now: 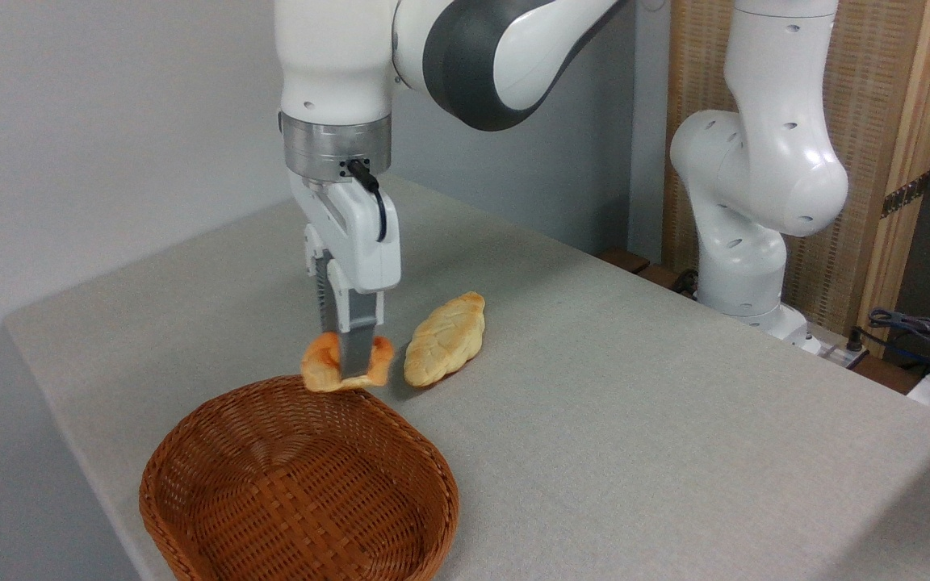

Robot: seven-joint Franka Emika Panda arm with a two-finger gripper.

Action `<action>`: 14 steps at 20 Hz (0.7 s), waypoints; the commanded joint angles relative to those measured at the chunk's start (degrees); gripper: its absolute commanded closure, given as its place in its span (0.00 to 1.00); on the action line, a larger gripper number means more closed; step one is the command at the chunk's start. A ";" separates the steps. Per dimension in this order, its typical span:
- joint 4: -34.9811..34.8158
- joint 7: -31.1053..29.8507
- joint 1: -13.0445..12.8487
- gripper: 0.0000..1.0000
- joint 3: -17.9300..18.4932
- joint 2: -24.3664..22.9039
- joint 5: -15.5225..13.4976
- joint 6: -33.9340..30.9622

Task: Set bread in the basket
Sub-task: 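Lift the bun and carry it over the wicker basket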

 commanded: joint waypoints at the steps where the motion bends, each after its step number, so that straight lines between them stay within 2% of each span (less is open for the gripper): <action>1: 0.37 0.90 -0.19 0.38 0.38 1.86 -1.59 6.08; 4: 0.37 0.89 -0.19 0.00 0.38 3.18 -1.77 9.07; 14: 0.37 0.72 -0.27 0.00 -0.67 6.70 -1.77 9.52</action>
